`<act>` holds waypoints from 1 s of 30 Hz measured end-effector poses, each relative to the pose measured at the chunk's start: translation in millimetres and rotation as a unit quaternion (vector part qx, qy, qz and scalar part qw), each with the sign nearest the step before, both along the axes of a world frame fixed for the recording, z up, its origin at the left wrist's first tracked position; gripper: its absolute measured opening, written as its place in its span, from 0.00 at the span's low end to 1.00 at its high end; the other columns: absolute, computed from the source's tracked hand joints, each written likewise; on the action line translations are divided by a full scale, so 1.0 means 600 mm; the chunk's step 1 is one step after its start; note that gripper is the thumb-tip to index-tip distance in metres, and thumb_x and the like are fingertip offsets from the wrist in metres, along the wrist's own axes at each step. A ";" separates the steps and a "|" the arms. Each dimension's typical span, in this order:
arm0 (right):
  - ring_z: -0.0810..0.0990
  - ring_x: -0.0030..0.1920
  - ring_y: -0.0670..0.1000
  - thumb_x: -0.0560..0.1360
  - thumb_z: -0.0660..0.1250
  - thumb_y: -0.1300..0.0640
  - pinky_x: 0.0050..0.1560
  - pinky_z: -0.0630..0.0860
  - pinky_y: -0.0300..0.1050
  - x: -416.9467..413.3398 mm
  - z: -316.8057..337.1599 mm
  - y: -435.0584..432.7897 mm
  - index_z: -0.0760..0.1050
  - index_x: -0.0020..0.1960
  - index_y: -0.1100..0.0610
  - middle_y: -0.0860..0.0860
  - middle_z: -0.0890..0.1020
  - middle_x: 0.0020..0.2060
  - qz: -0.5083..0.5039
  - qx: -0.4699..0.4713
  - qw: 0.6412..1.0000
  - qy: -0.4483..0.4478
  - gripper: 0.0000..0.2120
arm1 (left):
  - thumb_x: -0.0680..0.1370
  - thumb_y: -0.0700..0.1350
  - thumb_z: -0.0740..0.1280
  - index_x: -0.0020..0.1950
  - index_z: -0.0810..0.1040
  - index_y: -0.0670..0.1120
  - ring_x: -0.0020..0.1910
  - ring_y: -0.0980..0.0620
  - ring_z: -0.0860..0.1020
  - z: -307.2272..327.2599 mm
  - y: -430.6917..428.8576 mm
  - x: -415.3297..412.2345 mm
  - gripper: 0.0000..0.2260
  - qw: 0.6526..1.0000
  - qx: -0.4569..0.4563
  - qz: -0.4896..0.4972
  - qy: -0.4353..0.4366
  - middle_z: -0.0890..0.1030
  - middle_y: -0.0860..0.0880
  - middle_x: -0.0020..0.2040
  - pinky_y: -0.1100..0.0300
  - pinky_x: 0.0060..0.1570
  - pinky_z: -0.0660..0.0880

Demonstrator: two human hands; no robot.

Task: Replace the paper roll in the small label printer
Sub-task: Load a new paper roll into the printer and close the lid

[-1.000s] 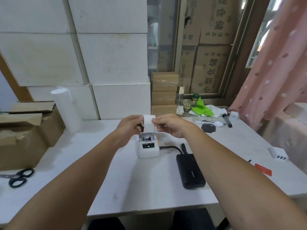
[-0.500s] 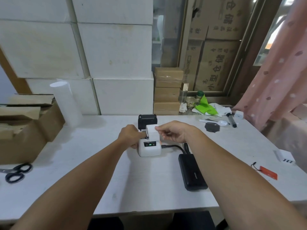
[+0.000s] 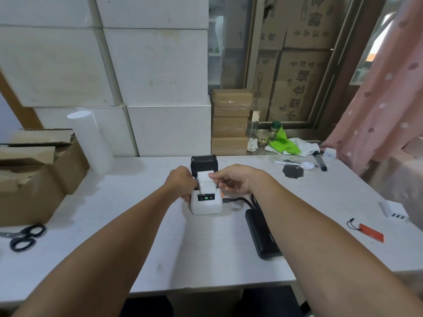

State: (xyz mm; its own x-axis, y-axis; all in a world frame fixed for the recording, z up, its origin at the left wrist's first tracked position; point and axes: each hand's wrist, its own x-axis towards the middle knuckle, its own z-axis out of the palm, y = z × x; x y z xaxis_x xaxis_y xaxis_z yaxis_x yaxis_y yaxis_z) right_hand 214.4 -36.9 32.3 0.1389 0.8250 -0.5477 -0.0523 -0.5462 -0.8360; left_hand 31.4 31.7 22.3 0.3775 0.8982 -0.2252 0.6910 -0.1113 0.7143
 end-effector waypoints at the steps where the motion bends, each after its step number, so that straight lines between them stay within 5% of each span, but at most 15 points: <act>1: 0.75 0.29 0.44 0.72 0.79 0.57 0.30 0.73 0.35 -0.003 -0.001 0.000 0.81 0.43 0.58 0.50 0.81 0.32 0.002 -0.013 1.000 -0.015 0.09 | 0.74 0.42 0.70 0.37 0.77 0.41 0.32 0.41 0.87 0.000 -0.001 0.000 0.08 1.000 -0.005 0.003 -0.003 0.87 0.39 0.37 0.49 0.48 0.85; 9: 0.63 0.27 0.49 0.69 0.81 0.55 0.28 0.64 0.41 -0.007 -0.015 0.000 0.75 0.46 0.57 0.50 0.69 0.28 -0.002 -0.026 0.987 -0.158 0.16 | 0.72 0.38 0.67 0.46 0.81 0.37 0.33 0.37 0.87 0.003 -0.011 -0.001 0.06 0.996 -0.050 0.057 -0.049 0.87 0.37 0.42 0.45 0.49 0.85; 16: 0.66 0.31 0.52 0.66 0.81 0.53 0.32 0.65 0.42 -0.019 -0.017 0.000 0.77 0.43 0.57 0.52 0.72 0.32 0.020 0.015 0.967 -0.253 0.16 | 0.73 0.37 0.67 0.51 0.82 0.35 0.36 0.35 0.87 0.000 -0.020 -0.003 0.10 0.993 -0.046 0.075 -0.074 0.86 0.37 0.46 0.44 0.45 0.85; 20: 0.70 0.30 0.50 0.69 0.80 0.53 0.35 0.67 0.42 -0.022 -0.026 -0.008 0.81 0.42 0.58 0.52 0.77 0.33 0.011 0.060 0.960 -0.274 0.11 | 0.72 0.41 0.69 0.45 0.82 0.35 0.36 0.35 0.87 -0.005 -0.025 -0.007 0.09 0.995 -0.030 0.067 -0.069 0.86 0.37 0.41 0.40 0.41 0.85; 25: 0.78 0.43 0.53 0.69 0.80 0.51 0.43 0.73 0.45 -0.022 -0.035 -0.007 0.78 0.53 0.54 0.54 0.83 0.49 -0.005 0.110 0.942 -0.318 0.17 | 0.74 0.42 0.68 0.46 0.82 0.37 0.37 0.36 0.87 -0.004 -0.032 -0.007 0.09 0.996 0.001 0.060 -0.069 0.86 0.37 0.42 0.41 0.40 0.85; 30: 0.81 0.41 0.51 0.72 0.76 0.51 0.43 0.76 0.46 -0.029 -0.033 -0.012 0.80 0.53 0.49 0.49 0.82 0.40 0.028 0.158 0.904 -0.397 0.11 | 0.77 0.45 0.68 0.61 0.78 0.46 0.41 0.40 0.86 -0.015 -0.029 -0.009 0.13 0.993 0.013 0.076 -0.093 0.83 0.43 0.52 0.44 0.34 0.85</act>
State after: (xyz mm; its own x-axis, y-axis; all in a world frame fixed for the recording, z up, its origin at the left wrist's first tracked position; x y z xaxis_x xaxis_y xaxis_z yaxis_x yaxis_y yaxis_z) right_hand 197.1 -44.1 12.8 0.3379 0.9407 -0.0305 0.6525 -0.2575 -0.7127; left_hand 25.9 14.5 13.3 0.2703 0.9525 -0.1405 0.5576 -0.0359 0.8294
